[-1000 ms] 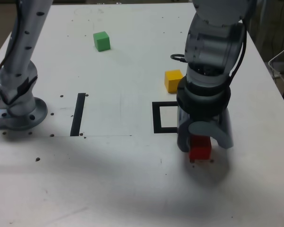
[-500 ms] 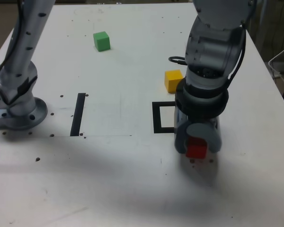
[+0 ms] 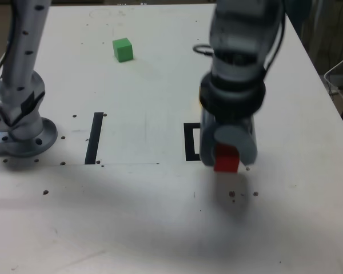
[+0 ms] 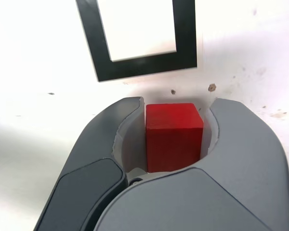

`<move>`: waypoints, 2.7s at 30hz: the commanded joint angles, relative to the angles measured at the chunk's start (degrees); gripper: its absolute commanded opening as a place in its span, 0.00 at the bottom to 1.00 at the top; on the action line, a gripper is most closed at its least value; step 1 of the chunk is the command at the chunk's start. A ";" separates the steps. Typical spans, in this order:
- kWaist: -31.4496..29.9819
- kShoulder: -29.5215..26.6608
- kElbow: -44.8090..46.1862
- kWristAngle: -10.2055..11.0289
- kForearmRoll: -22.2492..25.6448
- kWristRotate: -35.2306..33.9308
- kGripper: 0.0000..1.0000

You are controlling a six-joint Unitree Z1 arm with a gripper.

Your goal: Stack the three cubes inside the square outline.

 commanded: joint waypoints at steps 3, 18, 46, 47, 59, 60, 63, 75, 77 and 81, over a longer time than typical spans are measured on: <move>2.43 -3.11 2.24 0.70 0.45 1.82 0.11; 13.17 -9.04 14.77 0.05 -6.31 5.70 0.10; 13.55 -4.36 16.55 -0.12 -13.70 5.07 0.18; 13.55 -4.28 16.53 -0.04 -13.63 4.98 0.20; 13.55 -3.84 16.29 -1.69 -13.32 6.01 0.82; 13.55 -3.91 16.31 -1.83 -13.34 6.13 0.88; 13.55 -4.36 16.35 -2.00 -13.26 6.29 0.99; 14.31 -8.54 15.56 0.96 -8.89 6.48 0.99; 15.54 -9.40 15.48 2.29 -8.18 6.76 0.99; 18.97 -9.85 15.15 3.85 -7.06 7.25 0.99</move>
